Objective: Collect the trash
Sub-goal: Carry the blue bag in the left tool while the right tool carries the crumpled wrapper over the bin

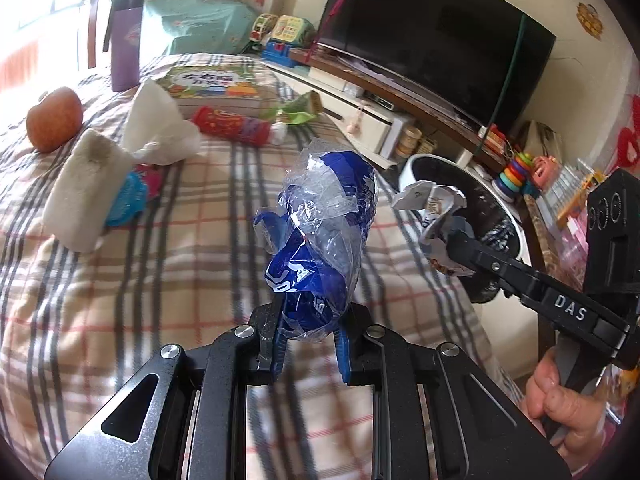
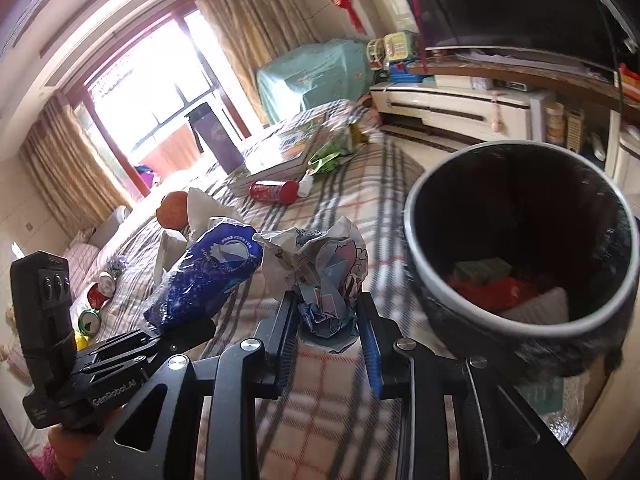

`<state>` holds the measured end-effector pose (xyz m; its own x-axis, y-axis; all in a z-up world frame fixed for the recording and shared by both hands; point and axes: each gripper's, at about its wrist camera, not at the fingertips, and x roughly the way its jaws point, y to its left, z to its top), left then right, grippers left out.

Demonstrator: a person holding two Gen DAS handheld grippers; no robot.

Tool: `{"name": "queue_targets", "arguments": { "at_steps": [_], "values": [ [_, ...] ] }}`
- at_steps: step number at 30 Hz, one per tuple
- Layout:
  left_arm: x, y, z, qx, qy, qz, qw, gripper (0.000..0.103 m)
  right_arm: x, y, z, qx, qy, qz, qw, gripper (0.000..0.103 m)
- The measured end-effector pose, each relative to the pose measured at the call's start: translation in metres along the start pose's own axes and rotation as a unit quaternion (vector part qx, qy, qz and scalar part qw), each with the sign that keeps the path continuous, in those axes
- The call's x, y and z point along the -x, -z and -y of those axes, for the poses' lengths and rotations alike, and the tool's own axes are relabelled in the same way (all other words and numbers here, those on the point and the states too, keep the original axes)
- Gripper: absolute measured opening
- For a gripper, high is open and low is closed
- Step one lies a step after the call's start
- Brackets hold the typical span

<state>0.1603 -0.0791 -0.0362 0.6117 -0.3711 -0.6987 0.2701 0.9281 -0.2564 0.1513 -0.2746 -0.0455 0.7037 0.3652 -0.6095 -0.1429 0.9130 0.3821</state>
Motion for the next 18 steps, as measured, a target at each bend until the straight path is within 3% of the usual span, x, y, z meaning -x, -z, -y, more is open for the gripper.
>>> {"name": "queue_targets", "arguments": {
  "at_steps": [18],
  "values": [
    [-0.008, 0.002, 0.054, -0.046, 0.03, -0.01, 0.9985, 0.018, 0.045, 0.007, 0.045, -0.045, 0.037, 0.039, 0.998, 0.03]
  ]
}}
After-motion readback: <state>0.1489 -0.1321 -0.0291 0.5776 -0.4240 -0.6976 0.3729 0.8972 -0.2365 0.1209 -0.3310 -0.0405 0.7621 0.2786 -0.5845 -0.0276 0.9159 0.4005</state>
